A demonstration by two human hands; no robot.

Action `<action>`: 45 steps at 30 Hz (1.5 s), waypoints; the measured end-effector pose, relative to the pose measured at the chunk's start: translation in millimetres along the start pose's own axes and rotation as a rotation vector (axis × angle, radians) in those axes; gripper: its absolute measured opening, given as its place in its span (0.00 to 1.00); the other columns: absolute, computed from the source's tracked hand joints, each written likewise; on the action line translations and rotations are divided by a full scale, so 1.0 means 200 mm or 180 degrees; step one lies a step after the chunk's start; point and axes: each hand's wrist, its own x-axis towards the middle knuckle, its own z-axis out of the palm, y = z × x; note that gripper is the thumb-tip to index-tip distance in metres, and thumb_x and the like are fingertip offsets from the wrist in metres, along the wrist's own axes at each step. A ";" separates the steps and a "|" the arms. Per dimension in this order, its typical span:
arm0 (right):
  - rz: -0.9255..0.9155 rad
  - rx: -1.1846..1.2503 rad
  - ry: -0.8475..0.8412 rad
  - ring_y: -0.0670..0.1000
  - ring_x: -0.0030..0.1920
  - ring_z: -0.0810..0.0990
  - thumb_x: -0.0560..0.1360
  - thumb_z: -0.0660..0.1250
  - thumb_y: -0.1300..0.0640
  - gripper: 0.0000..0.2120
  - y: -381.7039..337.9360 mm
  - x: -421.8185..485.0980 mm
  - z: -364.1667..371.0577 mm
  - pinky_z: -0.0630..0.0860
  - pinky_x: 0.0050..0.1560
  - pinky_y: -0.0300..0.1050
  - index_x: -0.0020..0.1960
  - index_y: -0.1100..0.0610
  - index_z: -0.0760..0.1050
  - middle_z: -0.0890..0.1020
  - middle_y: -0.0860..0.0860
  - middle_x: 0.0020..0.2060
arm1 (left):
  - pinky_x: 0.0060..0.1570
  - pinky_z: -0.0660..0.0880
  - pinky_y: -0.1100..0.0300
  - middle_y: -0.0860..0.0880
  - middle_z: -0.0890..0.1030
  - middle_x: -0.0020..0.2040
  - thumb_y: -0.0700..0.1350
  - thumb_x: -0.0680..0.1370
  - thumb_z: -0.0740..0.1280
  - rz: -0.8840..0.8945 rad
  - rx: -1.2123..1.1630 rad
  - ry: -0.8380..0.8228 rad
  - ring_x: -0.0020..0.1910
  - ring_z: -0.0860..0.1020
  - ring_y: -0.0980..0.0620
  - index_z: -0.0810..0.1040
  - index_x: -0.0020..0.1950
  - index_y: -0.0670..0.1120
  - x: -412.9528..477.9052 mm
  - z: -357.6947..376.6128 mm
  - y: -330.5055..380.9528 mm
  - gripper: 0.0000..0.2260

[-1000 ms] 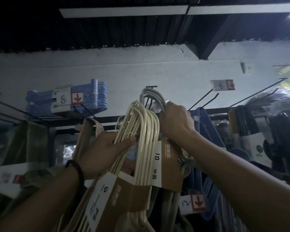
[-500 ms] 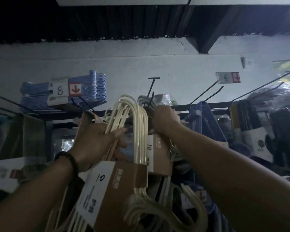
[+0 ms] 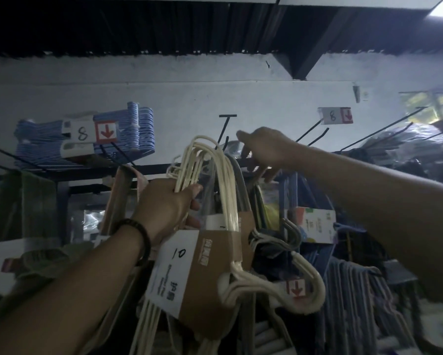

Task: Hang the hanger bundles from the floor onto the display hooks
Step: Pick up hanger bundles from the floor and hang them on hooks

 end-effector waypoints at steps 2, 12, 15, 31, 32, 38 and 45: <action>0.0037 0.0635 -0.0419 0.62 0.36 0.89 0.78 0.55 0.26 0.37 -0.08 -0.08 -0.07 0.85 0.36 0.55 0.54 0.59 0.82 0.88 0.59 0.39 | 0.28 0.81 0.56 0.46 0.86 0.34 0.48 0.83 0.72 -0.0038 -0.0107 0.0114 0.28 0.85 0.44 0.85 0.50 0.42 0.03 0.06 0.04 0.09; -0.0569 -0.1594 0.0793 0.52 0.32 0.75 0.79 0.66 0.56 0.13 -0.21 -0.23 0.00 0.67 0.29 0.43 0.38 0.55 0.67 0.75 0.55 0.36 | 0.31 0.84 0.56 0.49 0.88 0.38 0.51 0.82 0.72 0.0329 -0.0114 0.0521 0.30 0.87 0.49 0.85 0.49 0.46 0.08 0.30 0.18 0.09; -0.0459 -0.1754 0.0749 0.50 0.33 0.71 0.78 0.67 0.59 0.15 -0.17 -0.15 0.01 0.64 0.29 0.43 0.36 0.54 0.64 0.72 0.52 0.37 | 0.35 0.86 0.51 0.48 0.88 0.39 0.51 0.83 0.70 0.0655 0.0369 0.0537 0.30 0.87 0.51 0.85 0.48 0.44 0.12 0.31 0.18 0.11; -0.0053 -0.1410 0.0499 0.54 0.44 0.80 0.82 0.66 0.57 0.11 0.12 0.15 0.39 0.76 0.38 0.45 0.60 0.62 0.78 0.77 0.55 0.44 | 0.38 0.74 0.60 0.50 0.77 0.42 0.55 0.85 0.63 0.0743 0.3015 0.0428 0.38 0.76 0.52 0.82 0.58 0.43 0.31 0.32 -0.05 0.16; -0.0027 -0.1372 0.0490 0.54 0.43 0.80 0.82 0.66 0.57 0.10 0.15 0.15 0.41 0.76 0.37 0.46 0.59 0.61 0.78 0.76 0.54 0.42 | 0.46 0.78 0.55 0.45 0.78 0.53 0.56 0.85 0.62 0.0720 0.3033 0.0433 0.47 0.80 0.47 0.79 0.64 0.43 0.30 0.34 -0.09 0.18; -0.0122 -0.1232 0.0496 0.55 0.39 0.81 0.80 0.67 0.58 0.04 0.26 0.17 0.44 0.83 0.39 0.52 0.49 0.59 0.78 0.78 0.54 0.38 | 0.46 0.75 0.53 0.46 0.71 0.59 0.47 0.82 0.67 0.1347 0.2592 0.1225 0.54 0.74 0.47 0.69 0.61 0.47 0.12 0.45 -0.25 0.12; -0.0267 -0.1233 0.0315 0.56 0.45 0.82 0.84 0.63 0.48 0.15 0.33 0.07 0.44 0.79 0.44 0.54 0.63 0.58 0.77 0.81 0.54 0.50 | 0.58 0.77 0.49 0.44 0.73 0.69 0.45 0.84 0.64 0.1581 0.3790 0.0924 0.63 0.73 0.43 0.61 0.83 0.43 -0.07 0.37 -0.40 0.28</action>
